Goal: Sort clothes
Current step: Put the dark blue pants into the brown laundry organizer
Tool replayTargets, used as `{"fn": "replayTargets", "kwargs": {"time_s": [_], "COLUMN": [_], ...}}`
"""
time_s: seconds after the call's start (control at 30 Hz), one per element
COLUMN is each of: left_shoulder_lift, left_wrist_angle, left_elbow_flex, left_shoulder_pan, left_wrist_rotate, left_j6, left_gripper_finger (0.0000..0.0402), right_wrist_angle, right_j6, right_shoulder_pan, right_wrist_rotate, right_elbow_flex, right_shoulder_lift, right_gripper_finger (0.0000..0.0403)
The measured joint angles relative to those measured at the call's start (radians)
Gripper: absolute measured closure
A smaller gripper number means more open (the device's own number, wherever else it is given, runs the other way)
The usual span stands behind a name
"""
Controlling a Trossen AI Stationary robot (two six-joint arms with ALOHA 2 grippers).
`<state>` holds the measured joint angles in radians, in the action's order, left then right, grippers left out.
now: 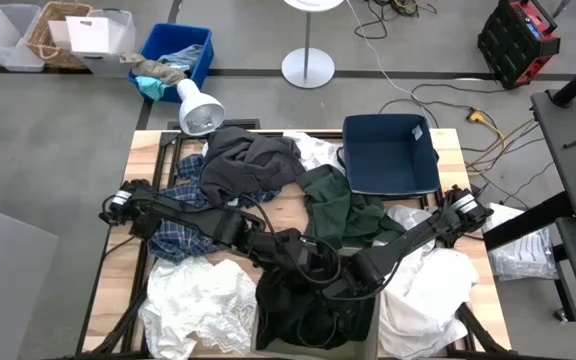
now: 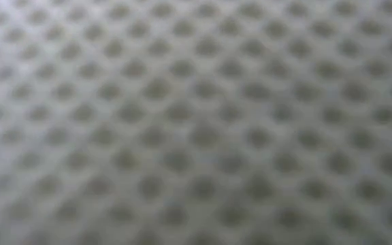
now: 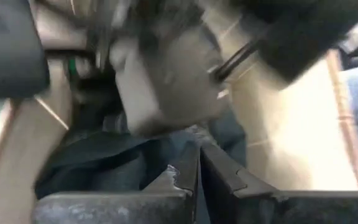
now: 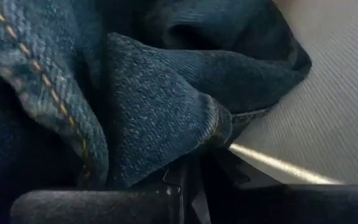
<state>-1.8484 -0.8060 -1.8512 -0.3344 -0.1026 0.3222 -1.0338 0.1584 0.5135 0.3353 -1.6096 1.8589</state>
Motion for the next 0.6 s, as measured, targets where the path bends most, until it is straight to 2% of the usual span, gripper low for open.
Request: {"fn": "replayTargets", "kwargs": {"time_s": [0.1, 0.2, 0.3, 0.43, 0.6], "left_shoulder_lift": [0.001, 0.002, 0.002, 0.002, 0.002], "left_wrist_angle": [-0.117, -0.250, -0.336, -0.411, -0.427], "left_elbow_flex": [-0.086, -0.159, -0.213, -0.264, -0.295], "left_shoulder_pan": [-0.002, -0.003, -0.003, -0.003, -0.004], "left_wrist_rotate": [0.011, 0.065, 0.103, 0.149, 0.154], "left_j6": [-0.014, -0.021, -0.029, -0.026, -0.041], "left_gripper_finger": [0.0401, 0.0401, 0.0401, 0.0402, 0.0401], "right_wrist_angle": [0.046, 0.113, 0.116, 0.105, 0.091], "right_j6": [-0.073, -0.160, -0.228, -0.172, -0.115], "right_shoulder_pan": [-0.004, -0.011, -0.025, -0.051, -0.063], "right_wrist_rotate": [-0.021, -0.048, -0.052, -0.057, -0.027], "right_elbow_flex": [0.008, 0.020, 0.026, 0.027, 0.027], "right_shoulder_lift": [0.006, 0.005, 0.005, -0.028, -0.129], "right_gripper_finger": [0.0369, 0.0371, 0.0386, 0.0392, 0.0390]}}
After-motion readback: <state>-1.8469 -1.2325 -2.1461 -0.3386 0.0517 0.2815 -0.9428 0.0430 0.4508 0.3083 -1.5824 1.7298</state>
